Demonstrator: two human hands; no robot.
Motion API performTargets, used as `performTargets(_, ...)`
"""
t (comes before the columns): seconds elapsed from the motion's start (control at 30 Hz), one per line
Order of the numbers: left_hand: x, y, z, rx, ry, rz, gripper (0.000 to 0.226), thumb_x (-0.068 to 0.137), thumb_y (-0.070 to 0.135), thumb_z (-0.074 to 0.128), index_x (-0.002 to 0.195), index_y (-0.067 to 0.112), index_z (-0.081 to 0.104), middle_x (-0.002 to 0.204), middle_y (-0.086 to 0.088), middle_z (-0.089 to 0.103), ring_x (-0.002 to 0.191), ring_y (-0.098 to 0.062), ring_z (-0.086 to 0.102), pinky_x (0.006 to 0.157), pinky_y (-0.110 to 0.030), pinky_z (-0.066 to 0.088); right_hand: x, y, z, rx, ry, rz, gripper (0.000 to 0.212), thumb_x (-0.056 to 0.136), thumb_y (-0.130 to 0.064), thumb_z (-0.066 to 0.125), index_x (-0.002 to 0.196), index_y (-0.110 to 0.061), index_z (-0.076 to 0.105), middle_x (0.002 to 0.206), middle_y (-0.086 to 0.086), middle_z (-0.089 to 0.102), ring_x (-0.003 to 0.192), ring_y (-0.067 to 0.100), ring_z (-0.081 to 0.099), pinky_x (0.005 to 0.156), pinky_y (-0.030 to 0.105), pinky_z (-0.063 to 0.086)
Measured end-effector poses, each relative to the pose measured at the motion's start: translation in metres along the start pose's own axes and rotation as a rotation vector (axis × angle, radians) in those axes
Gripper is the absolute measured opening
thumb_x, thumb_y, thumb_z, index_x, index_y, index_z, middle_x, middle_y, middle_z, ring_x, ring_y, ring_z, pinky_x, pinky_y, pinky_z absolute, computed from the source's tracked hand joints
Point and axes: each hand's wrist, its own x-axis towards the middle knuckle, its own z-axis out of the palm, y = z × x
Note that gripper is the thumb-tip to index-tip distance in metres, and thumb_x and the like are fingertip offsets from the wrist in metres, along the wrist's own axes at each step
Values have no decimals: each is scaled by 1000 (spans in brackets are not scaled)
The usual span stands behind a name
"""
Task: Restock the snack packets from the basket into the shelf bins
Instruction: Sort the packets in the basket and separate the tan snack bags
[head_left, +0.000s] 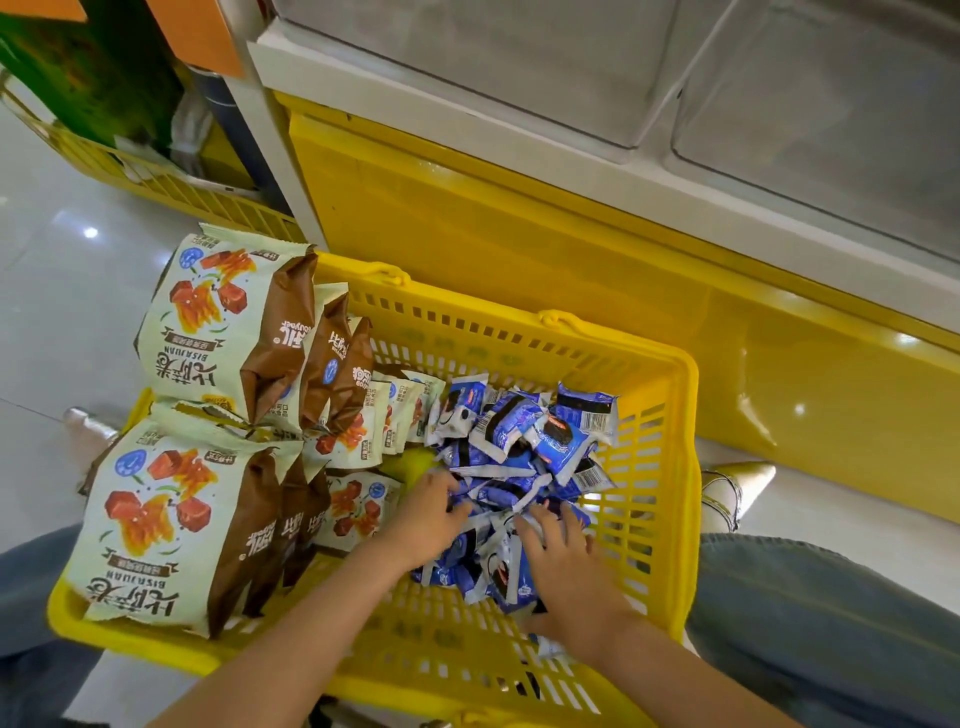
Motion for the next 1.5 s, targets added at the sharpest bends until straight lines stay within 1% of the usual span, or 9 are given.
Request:
performTargets(0.13,-2,-7,15,130,-304,-75,35,98,27,41,124,4,46,101,-7,54,92,-21,53,70,-27,43,12,-3,-8,-77,11,52,100,80,-36,71,148,-17,-1,153,14,8,138,43,14,102,44,41)
performTargets(0.23,-1,-4,16,249,-260,-27,34,98,25,42,127,7,47,120,-15,57,108,-28,54,87,-34,44,13,3,-20,-50,63,26,88,82,-22,69,147,-20,9,145,10,23,129,36,30,90,37,48)
performTargets(0.4,-4,0,17,183,-121,17,35,100,29,39,125,7,49,111,-20,61,101,-32,57,80,-34,45,5,16,-39,36,283,34,81,83,-31,67,144,-22,14,146,4,23,131,30,30,92,36,47)
performTargets(0.67,-17,7,17,245,-351,-27,43,100,28,34,137,7,30,128,-21,49,114,-33,51,89,-35,42,16,26,-26,-298,111,64,91,90,-55,44,148,-13,-12,158,8,-9,143,39,-5,114,57,7)
performTargets(0.87,-47,19,-12,358,-134,105,35,99,22,38,131,11,40,131,-12,46,114,-27,48,93,-35,41,3,17,-33,-176,189,53,67,99,-38,39,150,-14,3,158,7,7,144,32,11,115,47,18)
performTargets(1.0,-91,39,-43,475,165,350,34,98,19,38,131,18,41,130,-1,46,118,-17,43,102,-31,36,-18,8,-53,-74,404,7,37,101,-34,32,135,-19,36,129,2,54,106,18,60,76,29,49)
performTargets(1.2,-170,33,-105,296,726,602,25,90,8,52,114,16,58,105,5,56,93,-8,47,81,-24,39,-44,-35,-85,141,639,-150,36,100,-36,36,133,-23,41,128,-5,54,109,13,57,75,26,47)
performTargets(1.33,-181,-24,-146,140,989,401,25,91,6,49,113,14,55,108,-2,54,100,-16,47,83,-29,36,-46,-88,-99,411,651,-287,36,98,-36,42,131,-21,44,127,-4,54,104,10,58,79,24,49)
performTargets(1.5,-165,-92,-154,-271,774,-37,32,98,19,36,125,9,50,119,-15,53,115,-35,49,90,-41,39,-33,-158,-112,877,393,-280,44,95,-33,50,132,-12,39,123,2,55,93,10,55,84,28,49)
